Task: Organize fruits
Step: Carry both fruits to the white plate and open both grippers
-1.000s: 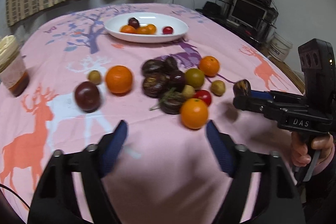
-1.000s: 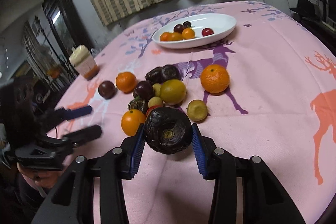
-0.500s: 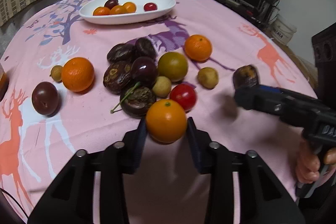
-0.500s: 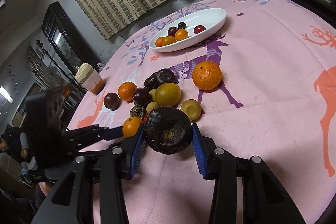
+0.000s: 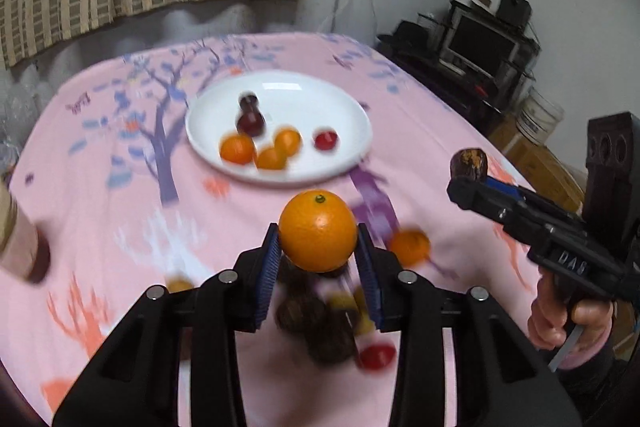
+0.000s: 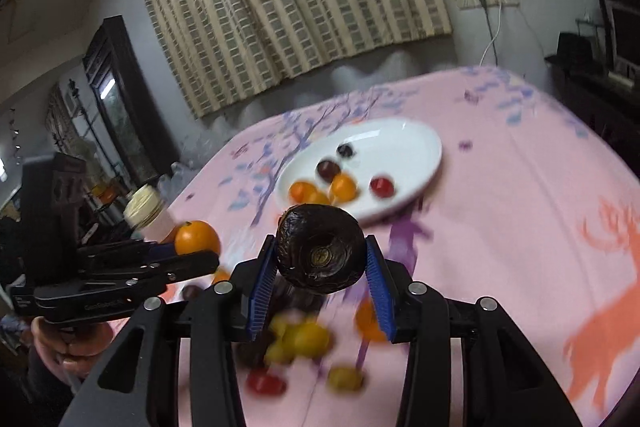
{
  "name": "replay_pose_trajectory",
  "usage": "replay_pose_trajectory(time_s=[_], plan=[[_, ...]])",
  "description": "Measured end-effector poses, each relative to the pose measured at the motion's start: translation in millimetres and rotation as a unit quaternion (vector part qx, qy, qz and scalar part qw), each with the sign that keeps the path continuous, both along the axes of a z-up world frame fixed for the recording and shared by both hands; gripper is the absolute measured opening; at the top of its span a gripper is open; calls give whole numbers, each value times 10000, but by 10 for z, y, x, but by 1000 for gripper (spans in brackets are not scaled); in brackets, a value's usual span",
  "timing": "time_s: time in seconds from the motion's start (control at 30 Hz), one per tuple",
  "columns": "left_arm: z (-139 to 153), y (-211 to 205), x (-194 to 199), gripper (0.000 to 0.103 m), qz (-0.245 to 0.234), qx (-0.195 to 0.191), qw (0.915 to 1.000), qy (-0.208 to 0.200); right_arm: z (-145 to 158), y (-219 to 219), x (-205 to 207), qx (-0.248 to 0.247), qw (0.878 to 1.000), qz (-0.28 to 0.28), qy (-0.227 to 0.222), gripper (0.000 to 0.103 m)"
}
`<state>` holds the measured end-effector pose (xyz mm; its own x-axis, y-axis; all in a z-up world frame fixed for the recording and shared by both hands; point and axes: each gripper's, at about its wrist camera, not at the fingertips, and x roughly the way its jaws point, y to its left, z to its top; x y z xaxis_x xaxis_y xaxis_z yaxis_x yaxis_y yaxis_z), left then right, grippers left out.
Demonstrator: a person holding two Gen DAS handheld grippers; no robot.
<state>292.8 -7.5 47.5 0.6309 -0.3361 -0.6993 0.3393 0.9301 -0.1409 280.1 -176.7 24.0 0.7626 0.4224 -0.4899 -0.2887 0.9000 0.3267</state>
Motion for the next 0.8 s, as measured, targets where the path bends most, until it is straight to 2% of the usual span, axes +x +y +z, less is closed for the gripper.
replay_pose_trajectory(time_s=[0.07, 0.17, 0.27, 0.37, 0.4, 0.43, 0.47, 0.53, 0.6, 0.67, 0.8], plan=[[38, -43, 354, 37, 113, 57, 9999, -68, -4, 52, 389, -108, 9999, -92, 77, 44], [-55, -87, 947, 37, 261, 129, 9995, 118, -127, 119, 882, -362, 9985, -229, 333, 44], [-186, -111, 1323, 36, 365, 296, 9985, 288, -256, 196, 1222, -602, 9971, -187, 427, 44], [-340, -119, 1592, 37, 400, 328, 9974, 495, -359, 229, 1455, -631, 9964, -117, 560, 45], [-379, -119, 1659, 39, 438, 334, 9968, 584, -374, 241, 1500, -660, 9962, -60, 573, 47], [-401, -112, 1681, 45, 507, 348, 9960, 652, -374, 268, 1487, -722, 9959, -32, 536, 61], [-374, -99, 1669, 66, 571, 338, 9957, 644, -352, 271, 1452, -774, 9958, -31, 498, 67], [-266, -69, 1537, 81, 579, 324, 9974, 292, -274, 254, 1367, -804, 9959, -41, 401, 68], [-104, -46, 1341, 87, 529, 476, 9975, -30, -173, 242, 1279, -869, 9957, 16, 323, 68], [31, 36, 1121, 93, 481, 472, 9975, -201, -91, 230, 1159, -945, 9951, 71, 262, 68], [178, 301, 516, 95, 561, 433, 9965, -450, -122, 205, 818, -1225, 9919, 132, 295, 68]])
